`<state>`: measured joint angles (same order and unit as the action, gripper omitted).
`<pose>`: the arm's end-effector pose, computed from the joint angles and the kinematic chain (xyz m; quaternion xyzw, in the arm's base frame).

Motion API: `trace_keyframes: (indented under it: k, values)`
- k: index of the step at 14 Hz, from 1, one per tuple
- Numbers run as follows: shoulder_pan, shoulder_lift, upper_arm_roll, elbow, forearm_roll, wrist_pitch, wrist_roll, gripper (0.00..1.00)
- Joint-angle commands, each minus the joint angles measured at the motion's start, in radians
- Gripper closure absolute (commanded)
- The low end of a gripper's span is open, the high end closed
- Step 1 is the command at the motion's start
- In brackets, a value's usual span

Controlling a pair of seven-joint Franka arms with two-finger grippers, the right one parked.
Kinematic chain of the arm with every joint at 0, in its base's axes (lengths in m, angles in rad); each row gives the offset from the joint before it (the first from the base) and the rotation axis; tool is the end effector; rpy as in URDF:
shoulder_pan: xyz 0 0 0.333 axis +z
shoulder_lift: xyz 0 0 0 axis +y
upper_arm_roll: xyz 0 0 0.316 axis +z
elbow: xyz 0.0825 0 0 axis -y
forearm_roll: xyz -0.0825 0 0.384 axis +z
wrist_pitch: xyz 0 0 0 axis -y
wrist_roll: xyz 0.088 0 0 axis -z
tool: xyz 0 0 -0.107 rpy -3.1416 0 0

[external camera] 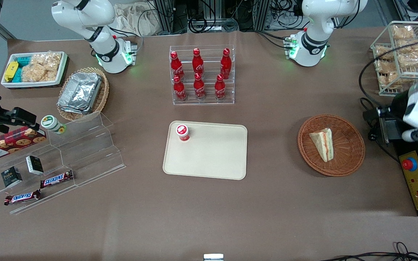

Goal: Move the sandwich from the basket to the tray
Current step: 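Move the left gripper over the sandwich in the wicker basket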

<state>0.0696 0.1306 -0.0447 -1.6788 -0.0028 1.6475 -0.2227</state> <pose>0.5849 0.0155 0.5053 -0.9891 -0.1233 0.0808 0.0037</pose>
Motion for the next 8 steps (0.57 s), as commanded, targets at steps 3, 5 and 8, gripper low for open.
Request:
trace_keyframes:
  k: [3, 5, 8]
  values:
    - [0.009, 0.035, -0.011, -0.215, -0.046, 0.266, -0.05, 0.0]
    - [0.001, 0.067, -0.012, -0.252, -0.045, 0.328, -0.079, 0.0]
    - [-0.014, 0.096, -0.017, -0.321, -0.037, 0.408, -0.093, 0.0]
